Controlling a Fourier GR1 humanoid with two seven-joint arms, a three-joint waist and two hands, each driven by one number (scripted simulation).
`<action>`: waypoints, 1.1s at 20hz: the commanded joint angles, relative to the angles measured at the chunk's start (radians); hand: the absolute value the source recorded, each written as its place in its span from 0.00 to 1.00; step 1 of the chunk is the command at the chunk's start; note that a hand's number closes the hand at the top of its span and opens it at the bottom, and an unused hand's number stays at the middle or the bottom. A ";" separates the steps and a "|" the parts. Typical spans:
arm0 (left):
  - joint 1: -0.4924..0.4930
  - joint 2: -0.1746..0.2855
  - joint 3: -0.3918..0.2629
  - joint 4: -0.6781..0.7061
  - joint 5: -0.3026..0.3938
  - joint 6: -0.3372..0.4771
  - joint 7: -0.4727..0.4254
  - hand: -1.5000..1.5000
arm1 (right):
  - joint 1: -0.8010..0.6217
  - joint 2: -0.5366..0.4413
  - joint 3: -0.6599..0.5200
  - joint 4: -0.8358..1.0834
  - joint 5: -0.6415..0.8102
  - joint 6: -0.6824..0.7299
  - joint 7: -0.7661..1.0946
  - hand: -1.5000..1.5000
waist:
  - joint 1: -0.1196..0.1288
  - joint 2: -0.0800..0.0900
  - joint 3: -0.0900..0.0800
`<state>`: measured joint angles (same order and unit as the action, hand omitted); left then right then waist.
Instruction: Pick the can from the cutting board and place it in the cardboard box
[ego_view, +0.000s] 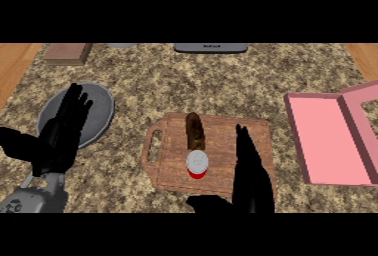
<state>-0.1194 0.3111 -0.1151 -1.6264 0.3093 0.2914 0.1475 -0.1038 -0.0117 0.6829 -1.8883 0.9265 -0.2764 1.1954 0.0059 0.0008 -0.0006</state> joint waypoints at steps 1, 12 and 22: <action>0.028 0.012 0.004 -0.021 -0.004 -0.023 0.007 0.50 | -0.020 0.011 0.022 0.065 -0.005 -0.104 0.181 0.00 | 0.003 -0.001 0.000; -0.007 0.005 0.032 -0.019 -0.015 -0.022 0.038 0.50 | -0.071 0.011 0.020 0.150 -0.010 -0.130 0.208 0.00 | -0.001 -0.001 0.000; 0.035 -0.025 0.044 -0.008 -0.018 -0.059 -0.020 0.50 | -0.097 0.011 0.010 0.260 -0.091 -0.177 0.159 0.00 | 0.001 0.000 0.000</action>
<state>-0.0967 0.2952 -0.0775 -1.6432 0.2953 0.2494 0.1585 -0.1648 -0.0114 0.6988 -1.6701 0.8547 -0.3998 1.1765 0.0056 0.0001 -0.0004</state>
